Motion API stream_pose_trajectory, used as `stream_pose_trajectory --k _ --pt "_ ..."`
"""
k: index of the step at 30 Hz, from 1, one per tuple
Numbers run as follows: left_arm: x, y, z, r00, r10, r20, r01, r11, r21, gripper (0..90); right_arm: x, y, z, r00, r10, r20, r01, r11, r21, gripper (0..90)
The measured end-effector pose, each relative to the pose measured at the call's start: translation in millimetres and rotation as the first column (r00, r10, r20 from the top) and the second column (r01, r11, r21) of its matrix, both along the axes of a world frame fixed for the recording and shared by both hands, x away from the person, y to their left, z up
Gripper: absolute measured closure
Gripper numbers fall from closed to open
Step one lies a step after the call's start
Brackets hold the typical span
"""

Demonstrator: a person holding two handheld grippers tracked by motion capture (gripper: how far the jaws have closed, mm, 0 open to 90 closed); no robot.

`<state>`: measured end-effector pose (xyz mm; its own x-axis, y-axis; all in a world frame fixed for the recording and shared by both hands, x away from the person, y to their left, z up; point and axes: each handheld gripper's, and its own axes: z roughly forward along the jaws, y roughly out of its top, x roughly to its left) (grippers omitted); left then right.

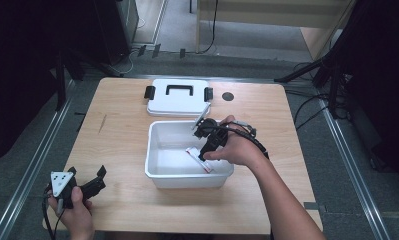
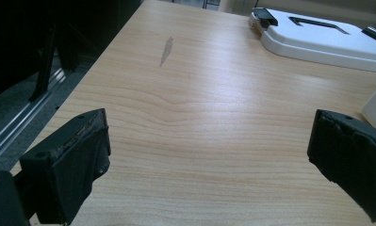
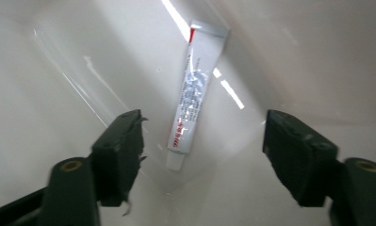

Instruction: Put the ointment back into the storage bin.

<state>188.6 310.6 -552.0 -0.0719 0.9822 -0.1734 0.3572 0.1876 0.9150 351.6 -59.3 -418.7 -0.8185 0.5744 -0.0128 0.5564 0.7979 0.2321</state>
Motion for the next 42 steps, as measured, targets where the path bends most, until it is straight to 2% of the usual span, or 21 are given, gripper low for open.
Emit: stream_pose_trajectory --k 4,5,6,8,9,11,14,16,18,21,24,27,32,35,37,40,42 --pt "0.0 0.0 0.0 1.0 0.0 0.0 0.0 1.0 -0.001 0.6 -4.4 -11.4 22.2 0.9975 -0.034 0.061 0.032 0.999 0.033 14.3" --pt "-0.1 0.0 0.0 1.0 0.0 0.0 0.0 1.0 -0.001 0.6 -5.2 -15.6 27.5 0.9962 -0.042 0.077 0.039 0.998 0.049 13.3" --pt "0.0 0.0 0.0 1.0 0.0 0.0 0.0 1.0 -0.001 0.6 -6.2 -20.2 33.0 0.9945 -0.059 0.087 0.052 0.996 0.071 12.3" --pt "0.0 0.1 0.0 1.0 0.0 0.0 0.0 1.0 -0.001 0.6 -8.1 -30.0 42.2 0.9884 -0.092 0.121 0.078 0.991 0.111 3.5" --pt "0.0 0.1 0.0 1.0 0.0 0.0 0.0 1.0 -0.002 0.6 -8.8 -35.3 45.7 0.9849 -0.105 0.138 0.088 0.988 0.128 1.8" --pt "-0.1 0.2 0.0 1.0 -0.001 -0.001 0.001 1.0 -0.001 0.6 -10.6 -47.3 51.0 0.9744 -0.141 0.175 0.111 0.979 0.17 0.1" --pt "0.0 0.1 0.0 1.0 0.0 -0.001 0.0 1.0 0.0 0.6 -12.3 -67.6 53.8 0.9553 -0.222 0.196 0.174 0.957 0.234 0.0" --pt "-0.1 0.0 0.0 1.0 0.0 -0.001 0.0 1.0 0.001 0.6 -13.5 -82.4 51.5 0.9464 -0.241 0.215 0.183 0.948 0.26 0.0" --pt "-0.1 0.0 0.0 1.0 -0.001 -0.001 0.001 1.0 0.003 0.6 -14.6 -96.4 47.6 0.9364 -0.283 0.208 0.221 0.935 0.279 0.0" --pt "0.0 -0.2 0.1 1.0 0.0 -0.002 0.0 1.0 0.005 0.6 -16.2 -118.0 40.2 0.9146 -0.335 0.227 0.257 0.914 0.314 0.0" --pt "0.0 -0.4 0.1 1.0 0.001 -0.002 -0.001 1.0 0.006 0.6 -18.9 -138.8 28.5 0.8898 -0.397 0.226 0.299 0.88 0.368 0.0" --pt "-0.1 -0.5 0.2 1.0 0.0 -0.003 0.0 1.0 0.009 0.6 -22.7 -156.9 11.2 0.8629 -0.448 0.234 0.336 0.854 0.397 0.0" --pt "-0.2 -1.1 0.2 1.0 -0.001 -0.002 0.001 0.9999 0.011 0.6 -34.0 -181.5 -18.1 0.8029 -0.529 0.275 0.363 0.799 0.479 0.4" --pt "-0.2 -1.3 0.1 1.0 -0.001 0.0 0.001 0.9999 0.011 0.6 -42.0 -192.5 -37.3 0.7728 -0.561 0.297 0.376 0.782 0.498 0.7" --pt "-0.2 -1.3 0.1 1.0 -0.001 0.001 0.001 0.9999 0.011 0.6 -48.2 -200.2 -51.0 0.7569 -0.582 0.297 0.389 0.767 0.511 0.7" --pt "-0.2 -1.2 0.1 1.0 -0.001 0.001 0.001 0.9999 0.011 0.6 -57.1 -208.8 -66.3 0.7474 -0.596 0.294 0.391 0.753 0.53 0.6" --pt "-0.3 -1.3 0.2 1.0 0.001 0.0 -0.001 0.9999 0.011 0.6 -63.9 -214.7 -76.1 0.7361 -0.605 0.303 0.392 0.746 0.539 0.7"
